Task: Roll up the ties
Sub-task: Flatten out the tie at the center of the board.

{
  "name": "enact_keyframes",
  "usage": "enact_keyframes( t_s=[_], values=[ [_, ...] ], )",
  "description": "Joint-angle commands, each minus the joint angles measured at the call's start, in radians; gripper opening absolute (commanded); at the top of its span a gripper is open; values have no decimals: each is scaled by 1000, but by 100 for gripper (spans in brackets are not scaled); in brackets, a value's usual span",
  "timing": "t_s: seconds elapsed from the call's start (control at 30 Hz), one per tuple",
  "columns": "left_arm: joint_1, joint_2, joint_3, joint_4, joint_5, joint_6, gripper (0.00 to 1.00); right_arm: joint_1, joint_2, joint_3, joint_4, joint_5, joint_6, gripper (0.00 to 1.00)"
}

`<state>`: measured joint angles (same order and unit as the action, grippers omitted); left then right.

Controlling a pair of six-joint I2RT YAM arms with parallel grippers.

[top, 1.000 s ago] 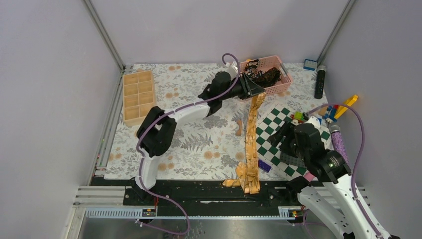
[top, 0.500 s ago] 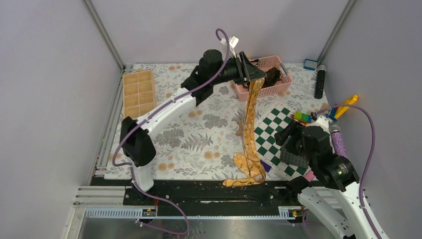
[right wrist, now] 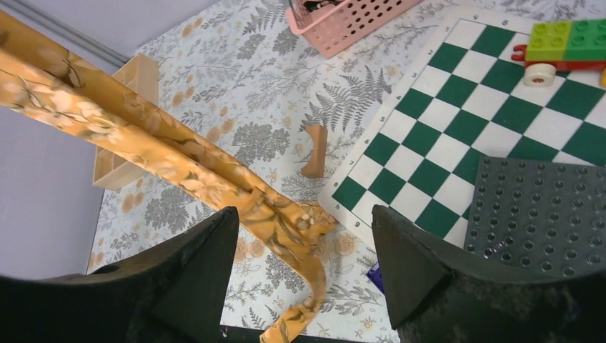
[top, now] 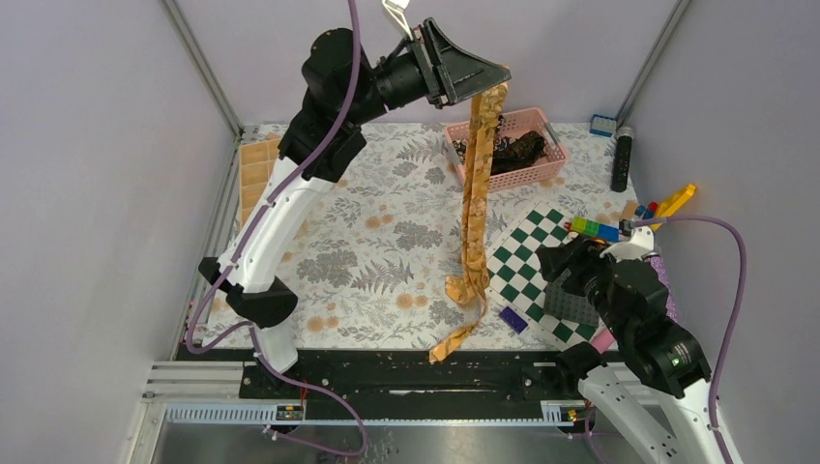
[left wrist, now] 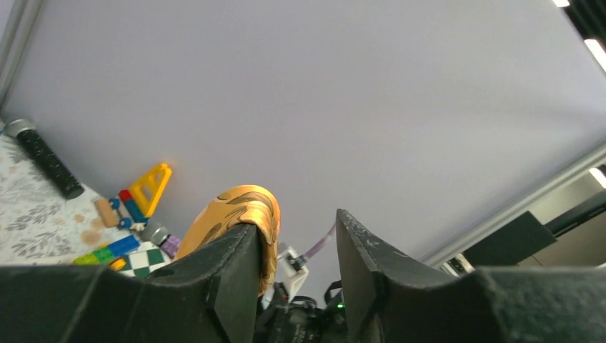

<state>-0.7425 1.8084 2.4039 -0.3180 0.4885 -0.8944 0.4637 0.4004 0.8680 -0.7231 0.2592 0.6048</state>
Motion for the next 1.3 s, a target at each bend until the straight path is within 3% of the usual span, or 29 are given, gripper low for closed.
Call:
enact_keyframes(
  t_s=[0.0, 0.1, 0.33, 0.67, 0.73, 0.9, 1.13, 1.27],
  values=[
    [11, -19, 48, 29, 42, -67, 40, -5, 18, -22, 110, -62, -64, 76],
    [18, -41, 61, 40, 41, -86, 40, -5, 48, -35, 183, -153, -99, 76],
    [52, -70, 69, 4, 103, -135, 38, -5, 148, -59, 545, -495, -144, 77],
    [62, -110, 10, -48, 183, -145, 38, -5, 350, 258, 768, -717, -361, 65],
    [63, -116, 0, -52, 188, -145, 38, -5, 388, 348, 749, -731, -401, 65],
    [64, -120, 12, -52, 205, -153, 38, -5, 557, 685, 474, -843, -511, 68],
    [68, -118, 18, -23, 257, -197, 38, -5, 716, 934, 323, -1029, -594, 71],
    [68, -136, -3, -20, 266, -197, 38, -5, 770, 982, 315, -1083, -600, 71]
  ],
)
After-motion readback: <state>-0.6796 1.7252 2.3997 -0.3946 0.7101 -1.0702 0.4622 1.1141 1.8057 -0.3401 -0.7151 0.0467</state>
